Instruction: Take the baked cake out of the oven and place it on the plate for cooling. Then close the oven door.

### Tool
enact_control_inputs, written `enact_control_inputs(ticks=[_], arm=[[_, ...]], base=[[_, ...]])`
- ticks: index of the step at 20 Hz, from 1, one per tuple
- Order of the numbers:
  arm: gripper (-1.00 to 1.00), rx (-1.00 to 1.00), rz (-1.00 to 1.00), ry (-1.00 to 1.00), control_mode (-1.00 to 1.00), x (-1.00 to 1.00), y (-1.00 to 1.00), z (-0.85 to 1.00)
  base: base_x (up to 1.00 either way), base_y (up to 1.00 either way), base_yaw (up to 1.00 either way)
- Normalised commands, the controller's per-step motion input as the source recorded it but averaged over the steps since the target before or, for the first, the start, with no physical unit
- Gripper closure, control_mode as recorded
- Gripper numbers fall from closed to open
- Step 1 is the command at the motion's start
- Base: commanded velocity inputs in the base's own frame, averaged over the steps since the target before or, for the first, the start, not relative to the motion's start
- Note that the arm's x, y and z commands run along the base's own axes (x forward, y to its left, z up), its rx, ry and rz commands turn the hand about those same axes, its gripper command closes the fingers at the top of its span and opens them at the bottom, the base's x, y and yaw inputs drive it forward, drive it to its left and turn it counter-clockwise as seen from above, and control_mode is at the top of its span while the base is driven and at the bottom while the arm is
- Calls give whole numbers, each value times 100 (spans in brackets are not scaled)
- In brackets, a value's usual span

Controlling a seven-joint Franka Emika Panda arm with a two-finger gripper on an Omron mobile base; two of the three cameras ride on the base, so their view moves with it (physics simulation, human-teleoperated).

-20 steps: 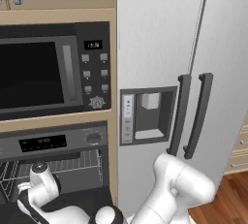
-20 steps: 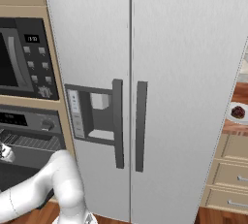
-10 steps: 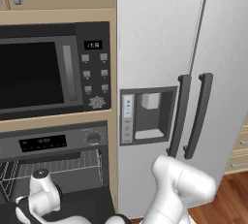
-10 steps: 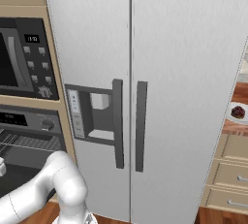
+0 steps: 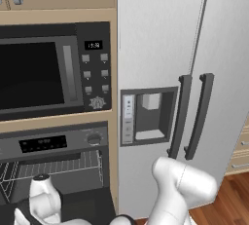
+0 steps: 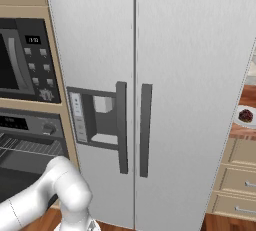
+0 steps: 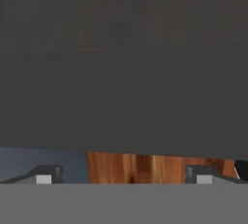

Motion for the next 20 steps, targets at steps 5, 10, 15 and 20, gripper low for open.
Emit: enact_control_inputs(ticks=[5, 10, 15, 20], arm=[[-100, -9, 0, 25, -100, -53, 0, 0], [-100, -16, 0, 16, -100, -57, -1, 0], [-100, -17, -3, 5, -100, -64, -10, 0], [-100, -18, -1, -1, -100, -62, -17, -7]], base=[[0, 0, 0], [0, 0, 0], [0, 0, 0], [0, 0, 0]])
